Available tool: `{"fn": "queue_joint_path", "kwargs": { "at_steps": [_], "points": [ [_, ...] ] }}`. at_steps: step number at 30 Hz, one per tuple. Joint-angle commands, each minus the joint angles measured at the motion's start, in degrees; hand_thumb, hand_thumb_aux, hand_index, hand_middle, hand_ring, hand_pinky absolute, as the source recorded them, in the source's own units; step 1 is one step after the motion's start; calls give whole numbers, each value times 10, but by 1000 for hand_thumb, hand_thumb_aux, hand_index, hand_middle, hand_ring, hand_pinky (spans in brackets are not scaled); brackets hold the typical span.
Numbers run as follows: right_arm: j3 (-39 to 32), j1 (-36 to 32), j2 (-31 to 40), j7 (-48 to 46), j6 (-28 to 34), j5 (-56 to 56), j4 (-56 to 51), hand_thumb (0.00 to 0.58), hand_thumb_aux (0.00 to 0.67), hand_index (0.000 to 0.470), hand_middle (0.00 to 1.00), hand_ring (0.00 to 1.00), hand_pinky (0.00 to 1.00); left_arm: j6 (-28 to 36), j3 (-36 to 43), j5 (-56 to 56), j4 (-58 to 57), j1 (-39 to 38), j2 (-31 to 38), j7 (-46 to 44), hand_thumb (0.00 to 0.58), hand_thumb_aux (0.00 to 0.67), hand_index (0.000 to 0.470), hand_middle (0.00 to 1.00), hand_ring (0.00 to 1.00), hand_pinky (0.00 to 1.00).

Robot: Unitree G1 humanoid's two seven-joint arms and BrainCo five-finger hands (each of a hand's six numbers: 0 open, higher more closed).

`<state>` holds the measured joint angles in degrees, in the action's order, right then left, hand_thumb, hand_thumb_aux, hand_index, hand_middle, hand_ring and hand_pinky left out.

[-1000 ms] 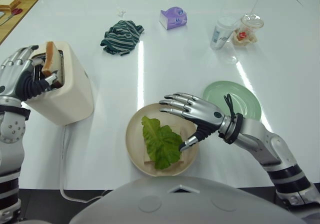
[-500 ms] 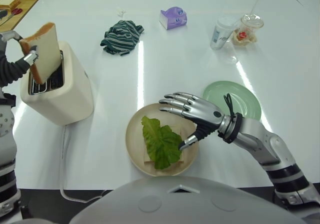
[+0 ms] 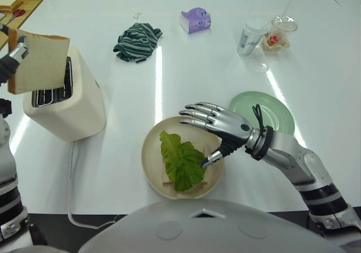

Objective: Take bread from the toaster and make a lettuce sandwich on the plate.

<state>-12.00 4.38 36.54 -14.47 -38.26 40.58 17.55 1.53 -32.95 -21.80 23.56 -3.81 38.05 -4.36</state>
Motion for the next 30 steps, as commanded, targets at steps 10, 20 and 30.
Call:
{"fn": "queue_joint_path", "kwargs": {
  "at_steps": [10,20,30],
  "points": [
    [-3,-1,-2,13,0,5,-16,0,0,0,0,0,0,111,13,230,20,70,-10,-111,580,670,470,0,0,0],
    [56,-7,22,41,8,9,-18,0,0,0,0,0,0,205,123,330,127,116,-41,-141,580,670,470,0,0,0],
    [223,-13,123,113,31,38,-90,0,0,0,0,0,0,244,288,341,171,86,-63,-179,580,670,470,0,0,0]
  ]
}}
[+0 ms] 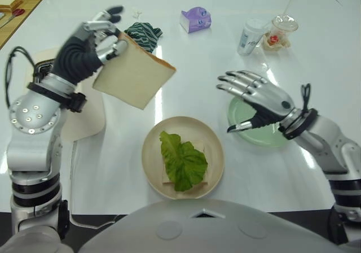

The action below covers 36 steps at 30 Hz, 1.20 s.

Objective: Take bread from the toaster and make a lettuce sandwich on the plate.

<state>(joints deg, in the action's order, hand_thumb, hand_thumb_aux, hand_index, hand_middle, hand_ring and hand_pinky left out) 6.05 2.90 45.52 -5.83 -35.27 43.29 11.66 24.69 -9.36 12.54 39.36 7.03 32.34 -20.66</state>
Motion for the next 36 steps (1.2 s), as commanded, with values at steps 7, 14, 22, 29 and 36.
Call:
{"fn": "queue_joint_path", "kwargs": {
  "at_steps": [7,14,22,29,36],
  "points": [
    [88,-3,49,108,-4,41,-26,0,0,0,0,0,0,24,138,-12,34,-55,8,-55,580,670,470,0,0,0],
    [81,-10,55,124,-3,47,-30,0,0,0,0,0,0,51,196,-16,44,-63,20,-87,580,670,470,0,0,0],
    [65,-18,58,120,-8,38,-28,0,0,0,0,0,0,44,276,-63,30,-79,30,-105,580,670,470,0,0,0],
    [57,-15,48,118,-12,22,-23,0,0,0,0,0,0,-13,329,-123,-51,-79,18,-108,580,670,470,0,0,0],
    [47,-11,45,120,-9,20,-23,0,0,0,0,0,0,-57,351,-168,-118,-65,-5,-105,580,665,466,0,0,0]
  ]
}}
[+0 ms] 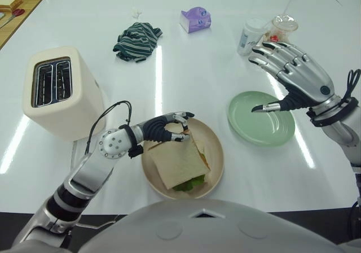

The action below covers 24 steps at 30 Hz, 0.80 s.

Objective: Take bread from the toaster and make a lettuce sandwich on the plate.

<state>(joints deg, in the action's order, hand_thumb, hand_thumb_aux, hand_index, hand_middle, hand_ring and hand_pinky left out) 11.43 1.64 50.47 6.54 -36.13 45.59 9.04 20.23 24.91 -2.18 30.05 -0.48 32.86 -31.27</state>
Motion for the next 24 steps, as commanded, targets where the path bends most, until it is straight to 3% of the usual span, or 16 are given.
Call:
{"fn": "queue_joint_path", "kwargs": {
  "at_steps": [1,2,4,5,6,14,19,20,21,22,24],
  "points": [
    [-7,2,-5,-4,0,-2,2,0,0,0,0,0,0,-14,10,-25,-28,11,-14,1,542,499,350,0,0,0],
    [-8,2,-5,-3,1,-2,2,0,0,0,0,0,0,-13,10,-27,-29,13,-21,3,503,426,299,0,0,0],
    [-10,1,-7,-3,2,-1,2,0,0,0,0,0,0,-9,11,-27,-23,15,-34,3,452,355,249,0,0,0],
    [-12,-1,-8,-2,2,0,1,0,0,0,0,0,0,-7,11,-29,-20,15,-40,5,392,289,203,0,0,0],
    [-14,-3,-9,-2,3,1,0,0,0,0,0,0,0,-7,11,-32,-20,16,-44,7,0,0,0,0,0,0],
    [-30,-6,-16,0,9,4,-1,0,0,0,0,0,0,-7,-19,-39,-22,33,-68,19,0,0,0,0,0,0],
    [-64,24,-30,-72,16,-78,19,0,0,0,0,0,0,-18,-154,36,57,74,-87,36,0,0,0,0,0,0],
    [-77,41,-31,-102,23,-105,26,0,0,0,0,0,0,-24,-196,67,77,71,-77,25,27,16,11,0,0,0],
    [-87,55,-32,-128,31,-130,34,0,0,0,0,0,0,-32,-231,91,87,64,-64,12,209,134,94,0,0,0],
    [-96,71,-32,-155,41,-155,43,0,0,0,0,0,0,-46,-266,113,89,52,-49,-5,405,302,212,0,0,0],
    [-109,101,-32,-203,63,-205,62,0,0,0,0,0,0,-80,-332,143,69,11,-16,-45,501,423,297,0,0,0]
  ]
}}
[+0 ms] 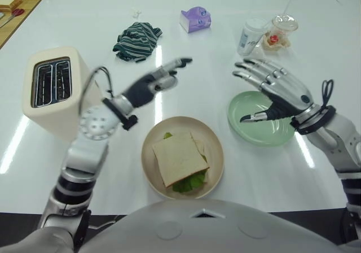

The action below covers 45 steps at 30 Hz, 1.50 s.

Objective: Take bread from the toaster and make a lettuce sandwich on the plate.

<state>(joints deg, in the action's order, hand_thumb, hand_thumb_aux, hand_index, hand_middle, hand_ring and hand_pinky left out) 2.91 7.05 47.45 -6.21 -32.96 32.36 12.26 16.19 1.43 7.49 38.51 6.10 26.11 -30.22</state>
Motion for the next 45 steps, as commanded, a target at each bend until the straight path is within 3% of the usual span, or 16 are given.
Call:
{"fn": "queue_joint_path", "kwargs": {
  "at_steps": [1,2,3,4,9,10,11,12,13,14,15,24,33,37,45],
  "points": [
    [-29,59,-1,-96,41,-90,37,0,0,0,0,0,0,-58,-124,55,-30,-78,66,-75,552,523,367,0,0,0],
    [-34,70,2,-118,49,-102,43,0,0,0,0,0,0,-80,-150,62,-45,-107,79,-98,580,652,457,149,149,149],
    [-38,80,6,-137,56,-113,47,0,0,0,0,0,0,-102,-168,68,-57,-137,92,-122,580,670,470,298,298,298],
    [-40,89,8,-154,63,-119,51,0,0,0,0,0,0,-127,-183,73,-68,-169,104,-150,580,670,470,361,361,361],
    [-33,149,28,-227,85,-156,70,0,0,0,0,0,0,-248,-236,125,-126,-358,166,-349,580,670,470,349,349,349],
    [-29,158,30,-235,88,-162,75,53,32,22,0,0,0,-263,-240,131,-135,-383,177,-380,580,670,470,357,357,357],
    [-23,166,32,-242,90,-167,80,140,87,61,0,0,0,-274,-243,132,-146,-404,186,-404,580,670,470,396,396,396],
    [-17,172,33,-249,95,-171,84,466,373,262,0,0,0,-287,-243,128,-159,-419,193,-421,580,670,470,569,569,569],
    [-7,178,35,-255,99,-172,88,538,489,343,122,122,122,-300,-240,122,-172,-429,199,-434,580,670,470,737,737,737],
    [5,183,37,-259,103,-174,92,580,654,459,506,506,506,-310,-235,116,-182,-437,202,-443,580,670,470,945,945,945],
    [17,188,41,-265,108,-178,97,580,670,470,1000,1000,1000,-319,-228,111,-188,-444,205,-450,580,670,470,1000,1000,1000],
    [49,258,67,-344,140,-183,131,580,670,470,1000,1000,1000,-347,-120,38,-192,-472,213,-451,580,670,470,1000,1000,1000],
    [-57,277,52,-396,149,-172,136,580,670,470,1000,1000,1000,-354,5,-53,-257,-373,176,-373,580,670,470,1000,1000,1000],
    [-95,274,40,-391,141,-157,118,580,670,470,1000,1000,1000,-378,50,-116,-306,-336,162,-322,580,670,470,1000,1000,1000],
    [-149,244,5,-366,130,-135,84,580,670,470,1000,1000,1000,-401,119,-132,-363,-306,148,-275,580,670,470,1000,1000,1000]
  ]
}}
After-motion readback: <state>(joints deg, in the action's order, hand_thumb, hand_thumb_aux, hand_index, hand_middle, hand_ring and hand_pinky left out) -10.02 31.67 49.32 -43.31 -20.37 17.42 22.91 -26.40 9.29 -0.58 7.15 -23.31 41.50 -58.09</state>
